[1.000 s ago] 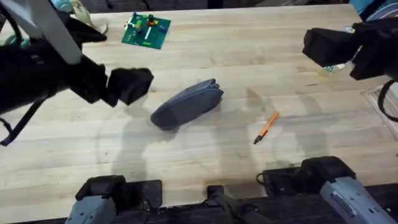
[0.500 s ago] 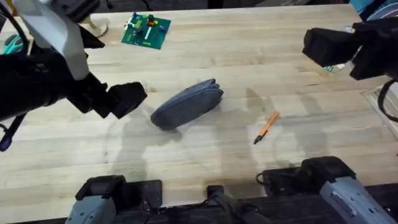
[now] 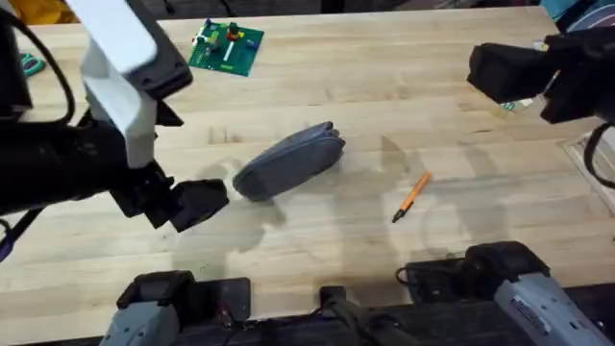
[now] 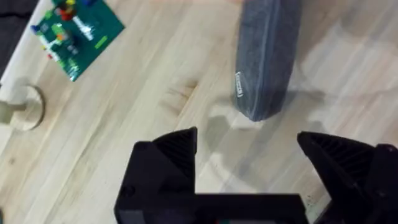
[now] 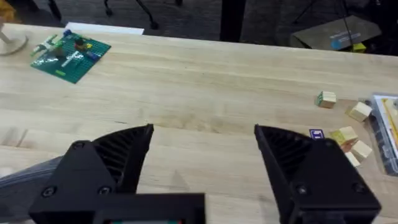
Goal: Unzip the bag, pick up the pens from the table one at a time and place them inside, then zip the bag closed.
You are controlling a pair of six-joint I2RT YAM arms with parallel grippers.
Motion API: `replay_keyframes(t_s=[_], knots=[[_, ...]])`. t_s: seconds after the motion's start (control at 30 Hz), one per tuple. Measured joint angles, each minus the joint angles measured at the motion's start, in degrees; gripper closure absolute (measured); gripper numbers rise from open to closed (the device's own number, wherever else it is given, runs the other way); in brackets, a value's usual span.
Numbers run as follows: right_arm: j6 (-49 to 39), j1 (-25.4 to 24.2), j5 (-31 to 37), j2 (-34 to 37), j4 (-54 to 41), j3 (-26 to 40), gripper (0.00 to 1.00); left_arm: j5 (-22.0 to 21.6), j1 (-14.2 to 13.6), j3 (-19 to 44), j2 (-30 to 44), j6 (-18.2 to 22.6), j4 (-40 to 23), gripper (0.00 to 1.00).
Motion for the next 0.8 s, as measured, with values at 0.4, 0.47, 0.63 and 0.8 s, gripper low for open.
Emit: replay_keyframes(t_s=[0.4, 0.47, 0.63, 0.8], knots=[[-0.13, 0.02, -0.02, 0.00, 0.00, 0.00, 0.004, 3.07, 0.00, 0.00, 11.15, 2.62, -0.27, 0.008], [-0.13, 0.00, 0.00, 0.00, 0.00, 0.00, 0.004, 3.58, 0.00, 0.00, 13.54, 2.66, -0.29, 0.007], [-0.13, 0.00, -0.02, 0.00, 0.00, 0.00, 0.003, 5.66, 0.00, 0.00, 18.92, 2.80, -0.31, 0.006], [-0.13, 0.00, 0.00, 0.00, 0.00, 0.00, 0.003, 8.02, 0.00, 0.00, 23.81, 2.86, -0.29, 0.006]])
